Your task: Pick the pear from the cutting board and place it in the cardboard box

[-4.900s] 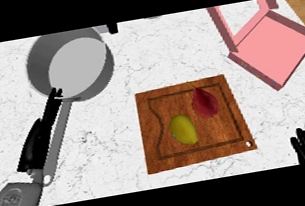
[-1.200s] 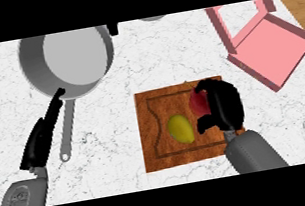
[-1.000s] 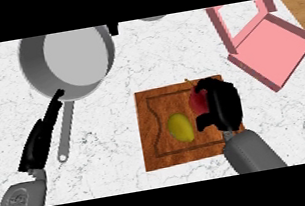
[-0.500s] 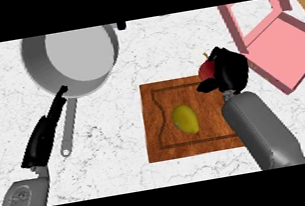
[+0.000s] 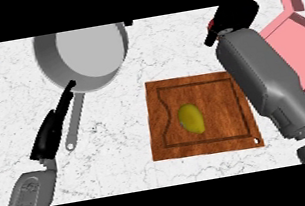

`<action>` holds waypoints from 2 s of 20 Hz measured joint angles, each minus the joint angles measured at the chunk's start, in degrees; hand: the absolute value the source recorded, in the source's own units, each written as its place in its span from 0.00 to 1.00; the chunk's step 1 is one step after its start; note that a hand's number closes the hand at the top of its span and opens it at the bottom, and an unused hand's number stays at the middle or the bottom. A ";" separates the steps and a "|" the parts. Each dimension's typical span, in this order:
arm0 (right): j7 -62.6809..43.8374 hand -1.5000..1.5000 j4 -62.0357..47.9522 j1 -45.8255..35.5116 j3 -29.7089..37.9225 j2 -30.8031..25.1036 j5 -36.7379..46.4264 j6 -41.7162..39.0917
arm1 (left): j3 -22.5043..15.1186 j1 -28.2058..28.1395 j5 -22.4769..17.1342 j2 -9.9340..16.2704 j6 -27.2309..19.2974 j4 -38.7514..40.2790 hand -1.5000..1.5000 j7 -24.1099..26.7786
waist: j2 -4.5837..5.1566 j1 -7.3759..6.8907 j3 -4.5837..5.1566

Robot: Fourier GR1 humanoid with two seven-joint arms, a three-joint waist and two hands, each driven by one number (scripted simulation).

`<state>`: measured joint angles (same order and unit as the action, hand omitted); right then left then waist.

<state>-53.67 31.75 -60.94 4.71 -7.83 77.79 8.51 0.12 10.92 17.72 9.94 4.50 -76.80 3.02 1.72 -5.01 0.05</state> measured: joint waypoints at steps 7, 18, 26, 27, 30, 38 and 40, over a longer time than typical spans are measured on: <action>-7.06 1.00 -7.54 -12.08 -0.29 -2.51 6.06 -2.42 | 1.02 0.44 -0.20 0.42 -0.14 1.49 0.50 0.59 | -0.39 0.90 0.02; -11.54 1.00 -10.07 -17.69 2.26 -7.89 10.73 -3.16 | 1.79 -1.15 -0.36 0.46 -0.62 0.83 0.50 0.08 | -1.15 2.95 -0.02; -10.87 1.00 -8.67 -13.63 5.57 -12.23 10.48 -3.50 | 3.10 -2.03 -0.97 1.24 -0.40 0.83 0.50 0.37 | -1.57 4.37 -0.06; -10.59 1.00 -8.55 -12.94 6.05 -12.76 10.23 -3.60 | 3.14 -2.06 -0.97 1.22 -0.41 0.84 0.50 0.29 | -1.59 4.44 -0.06; -9.64 1.00 -8.54 -10.29 7.89 -14.47 9.08 -3.78 | 3.85 -1.61 -1.39 1.77 0.00 1.26 0.50 0.19 | -1.62 4.67 -0.07; -3.93 0.00 -8.53 -2.66 18.97 -15.84 -2.14 -0.87 | 3.58 -1.93 -1.01 1.32 -0.44 1.00 0.50 0.95 | -1.51 4.59 -0.19; -0.79 0.00 -7.74 -0.76 20.04 -15.98 -3.84 2.02 | 3.39 -1.81 -1.06 1.07 -0.30 0.48 0.50 0.24 | -1.47 4.43 -0.17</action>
<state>-54.45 24.00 -61.70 24.75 -23.81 73.94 10.53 3.51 9.11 16.66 11.01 4.20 -76.32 3.26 0.25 -0.58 -0.12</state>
